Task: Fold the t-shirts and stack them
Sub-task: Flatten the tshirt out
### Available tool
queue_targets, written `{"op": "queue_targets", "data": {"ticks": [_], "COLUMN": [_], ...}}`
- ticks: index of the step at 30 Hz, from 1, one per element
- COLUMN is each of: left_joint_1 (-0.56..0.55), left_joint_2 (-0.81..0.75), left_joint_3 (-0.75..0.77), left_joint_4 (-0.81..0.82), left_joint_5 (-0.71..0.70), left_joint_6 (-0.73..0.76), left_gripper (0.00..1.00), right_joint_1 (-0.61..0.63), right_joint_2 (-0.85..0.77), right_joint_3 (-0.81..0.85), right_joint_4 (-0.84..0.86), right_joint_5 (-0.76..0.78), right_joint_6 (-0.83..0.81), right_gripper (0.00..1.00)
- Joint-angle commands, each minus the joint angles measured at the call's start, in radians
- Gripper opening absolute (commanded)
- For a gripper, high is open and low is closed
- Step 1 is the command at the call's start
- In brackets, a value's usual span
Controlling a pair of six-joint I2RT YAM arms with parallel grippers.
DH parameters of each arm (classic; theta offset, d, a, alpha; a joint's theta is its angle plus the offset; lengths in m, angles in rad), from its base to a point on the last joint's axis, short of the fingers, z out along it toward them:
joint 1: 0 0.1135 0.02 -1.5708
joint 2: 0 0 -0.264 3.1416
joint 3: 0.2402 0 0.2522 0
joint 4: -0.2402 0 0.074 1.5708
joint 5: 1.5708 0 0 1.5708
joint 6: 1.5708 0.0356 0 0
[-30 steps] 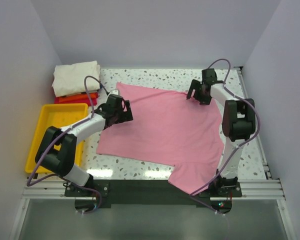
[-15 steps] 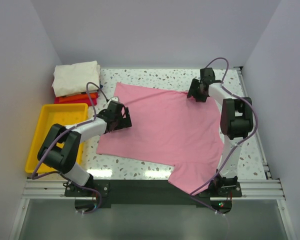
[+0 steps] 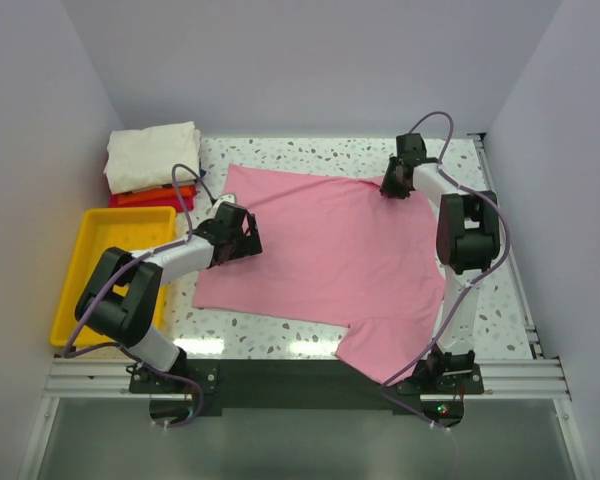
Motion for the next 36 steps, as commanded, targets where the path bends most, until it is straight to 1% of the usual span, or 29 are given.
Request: {"op": "queue_targets", "data": {"ticks": [1, 4, 6, 14, 16, 18, 20, 24, 30, 33, 36], "left_joint_1": [0.004, 0.004, 0.004, 0.004, 0.004, 0.004, 0.004, 0.004, 0.004, 0.004, 0.004], "left_joint_2": [0.006, 0.008, 0.009, 0.017, 0.019, 0.022, 0.023, 0.023, 0.026, 0.031, 0.034], "left_joint_3": [-0.013, -0.013, -0.013, -0.013, -0.013, -0.013, -0.013, -0.013, -0.01, -0.008, -0.005], "left_joint_4": [-0.024, -0.026, -0.026, -0.03, -0.029, -0.029, -0.027, -0.026, -0.026, -0.026, -0.027], "left_joint_5": [-0.039, -0.038, -0.038, -0.042, -0.044, -0.042, -0.044, -0.042, -0.039, -0.036, -0.033], "left_joint_6": [-0.006, -0.006, -0.004, 0.0, 0.003, 0.003, 0.007, 0.005, 0.011, 0.01, 0.013], "left_gripper": [1.0, 1.0, 1.0, 1.0, 1.0, 1.0, 1.0, 1.0, 1.0, 1.0, 1.0], "right_joint_1": [0.005, 0.005, 0.005, 0.005, 0.006, 0.006, 0.005, 0.008, 0.014, 0.026, 0.04], "right_joint_2": [-0.019, -0.017, -0.01, -0.013, -0.004, 0.012, 0.045, 0.085, 0.108, 0.156, 0.212], "right_joint_3": [0.046, 0.064, 0.081, 0.13, 0.147, 0.164, 0.202, 0.264, 0.282, 0.337, 0.429], "right_joint_4": [0.022, 0.017, -0.01, -0.087, -0.09, -0.092, -0.093, -0.104, -0.01, -0.004, -0.013], "right_joint_5": [0.064, 0.073, 0.081, 0.116, 0.11, 0.102, 0.079, 0.097, 0.052, 0.044, 0.038], "right_joint_6": [-0.013, -0.017, -0.019, -0.045, -0.053, -0.065, -0.085, -0.114, -0.183, -0.22, -0.258], "right_gripper": [0.27, 0.22, 0.21, 0.2, 0.15, 0.0, 0.0, 0.0, 0.0, 0.0, 0.0]}}
